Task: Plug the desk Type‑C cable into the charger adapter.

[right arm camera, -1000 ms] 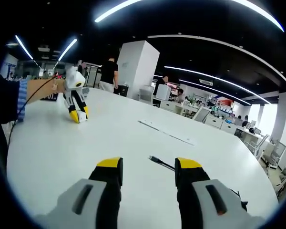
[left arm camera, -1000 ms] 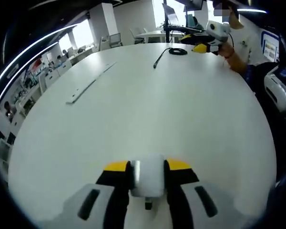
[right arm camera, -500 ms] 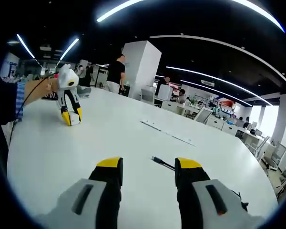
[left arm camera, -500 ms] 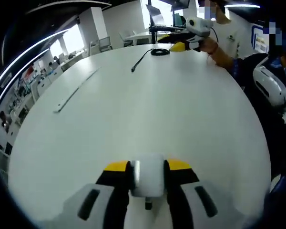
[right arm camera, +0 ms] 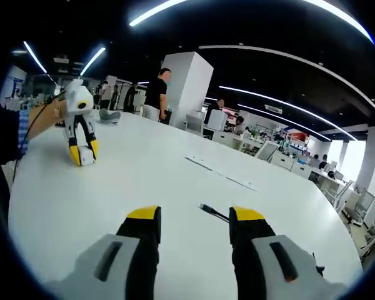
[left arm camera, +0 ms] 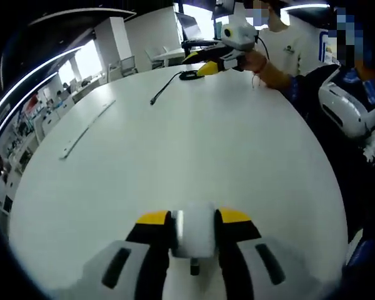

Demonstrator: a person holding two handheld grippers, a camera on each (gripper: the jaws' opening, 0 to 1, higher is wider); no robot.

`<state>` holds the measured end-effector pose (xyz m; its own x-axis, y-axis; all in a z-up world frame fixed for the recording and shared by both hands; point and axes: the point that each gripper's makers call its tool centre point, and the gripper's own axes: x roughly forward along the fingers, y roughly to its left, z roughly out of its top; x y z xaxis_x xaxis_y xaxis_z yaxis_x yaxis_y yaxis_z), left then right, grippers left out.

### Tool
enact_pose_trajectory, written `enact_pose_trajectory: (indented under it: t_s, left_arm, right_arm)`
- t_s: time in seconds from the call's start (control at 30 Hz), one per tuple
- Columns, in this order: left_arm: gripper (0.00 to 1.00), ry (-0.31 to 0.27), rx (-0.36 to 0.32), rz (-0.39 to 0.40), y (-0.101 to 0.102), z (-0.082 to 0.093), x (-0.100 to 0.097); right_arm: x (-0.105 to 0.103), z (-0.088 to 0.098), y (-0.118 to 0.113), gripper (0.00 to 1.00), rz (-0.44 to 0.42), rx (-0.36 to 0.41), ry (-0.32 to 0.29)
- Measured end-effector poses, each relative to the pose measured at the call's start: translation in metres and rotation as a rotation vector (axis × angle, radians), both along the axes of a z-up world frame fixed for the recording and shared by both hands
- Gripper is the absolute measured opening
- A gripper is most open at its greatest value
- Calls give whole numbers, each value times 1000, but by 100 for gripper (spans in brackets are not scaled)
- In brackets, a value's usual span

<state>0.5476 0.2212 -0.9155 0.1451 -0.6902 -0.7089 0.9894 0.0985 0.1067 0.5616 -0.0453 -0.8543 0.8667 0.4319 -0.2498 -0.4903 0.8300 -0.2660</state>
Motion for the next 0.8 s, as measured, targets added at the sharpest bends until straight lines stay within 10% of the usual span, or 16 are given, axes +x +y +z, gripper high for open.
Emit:
enact_pose_trajectory:
  t_s: [0.8]
  left_arm:
    - [28,-53,-158,-34,-13,6,-37]
  right_arm:
    - [6,-4,-2,44,-4,-52,-2]
